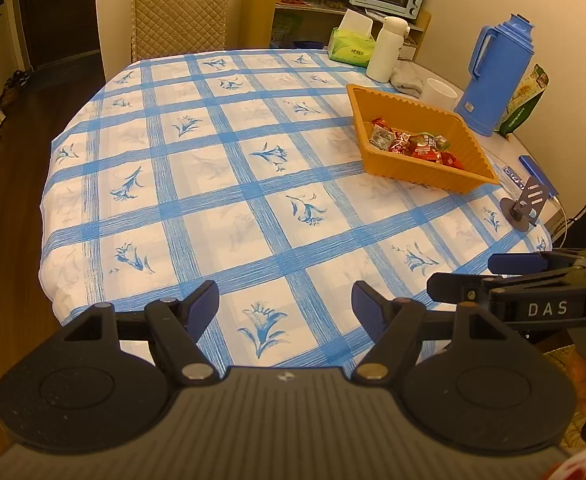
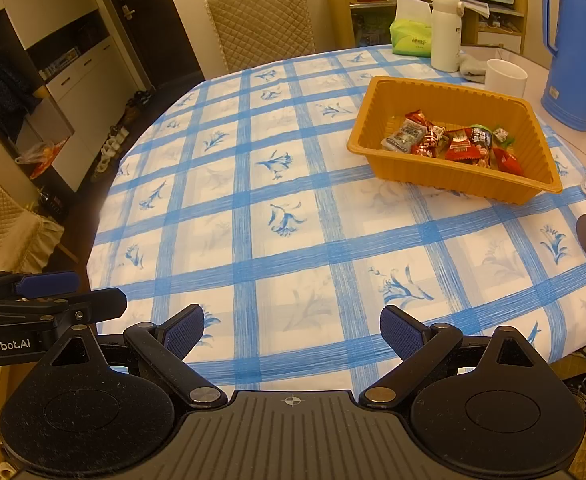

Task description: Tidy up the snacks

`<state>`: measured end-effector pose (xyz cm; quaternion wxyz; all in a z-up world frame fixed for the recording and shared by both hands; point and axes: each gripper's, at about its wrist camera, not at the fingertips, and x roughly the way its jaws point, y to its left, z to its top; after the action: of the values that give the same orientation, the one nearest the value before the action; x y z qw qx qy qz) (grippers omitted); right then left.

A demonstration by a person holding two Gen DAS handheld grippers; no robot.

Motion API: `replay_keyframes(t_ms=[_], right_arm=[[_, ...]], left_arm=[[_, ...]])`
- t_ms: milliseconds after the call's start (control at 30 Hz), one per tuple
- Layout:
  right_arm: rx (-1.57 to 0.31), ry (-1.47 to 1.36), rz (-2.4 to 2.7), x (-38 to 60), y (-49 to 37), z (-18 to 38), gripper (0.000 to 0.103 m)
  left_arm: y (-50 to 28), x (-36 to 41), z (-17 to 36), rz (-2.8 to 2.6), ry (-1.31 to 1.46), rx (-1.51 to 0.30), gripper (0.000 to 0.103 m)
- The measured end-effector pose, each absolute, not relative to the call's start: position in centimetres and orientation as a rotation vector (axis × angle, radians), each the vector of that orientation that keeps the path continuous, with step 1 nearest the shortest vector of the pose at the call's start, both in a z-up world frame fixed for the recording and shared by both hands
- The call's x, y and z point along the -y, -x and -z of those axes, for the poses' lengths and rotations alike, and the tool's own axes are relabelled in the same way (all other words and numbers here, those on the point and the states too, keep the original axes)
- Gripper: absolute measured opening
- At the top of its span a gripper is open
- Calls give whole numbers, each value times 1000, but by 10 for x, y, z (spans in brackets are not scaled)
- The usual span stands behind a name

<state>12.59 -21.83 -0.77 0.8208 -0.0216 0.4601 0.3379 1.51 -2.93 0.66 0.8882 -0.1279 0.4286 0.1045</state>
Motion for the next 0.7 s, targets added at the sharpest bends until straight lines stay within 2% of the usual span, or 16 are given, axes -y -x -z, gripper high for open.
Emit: replay_keyframes(t_ms=[700], right_arm=[[-979, 46, -720, 217, -127, 8, 94]], left_arm=[[-17, 28, -7, -218, 266, -890, 71]])
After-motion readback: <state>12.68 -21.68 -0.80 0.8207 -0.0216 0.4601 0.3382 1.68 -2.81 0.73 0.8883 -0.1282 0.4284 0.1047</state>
